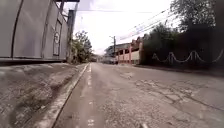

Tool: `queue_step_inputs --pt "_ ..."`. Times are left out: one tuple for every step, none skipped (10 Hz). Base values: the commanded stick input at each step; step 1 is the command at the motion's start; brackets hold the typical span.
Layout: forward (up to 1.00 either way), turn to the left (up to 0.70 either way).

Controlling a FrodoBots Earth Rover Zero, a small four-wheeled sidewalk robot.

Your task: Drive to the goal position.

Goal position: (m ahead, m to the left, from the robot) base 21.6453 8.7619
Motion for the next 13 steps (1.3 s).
queue_step_inputs --pt "0.06 0.0" --pt "0.06 0.0" --pt "0.06 0.0" --pt "0.06 0.0" --pt "0.06 0.0" --pt "0.06 0.0" --pt "0.06 0.0" --pt "0.06 0.0" --pt "0.06 0.0" --pt "0.06 0.0" --pt "0.06 0.0" --pt "0.06 0.0" --pt "0.06 0.0"
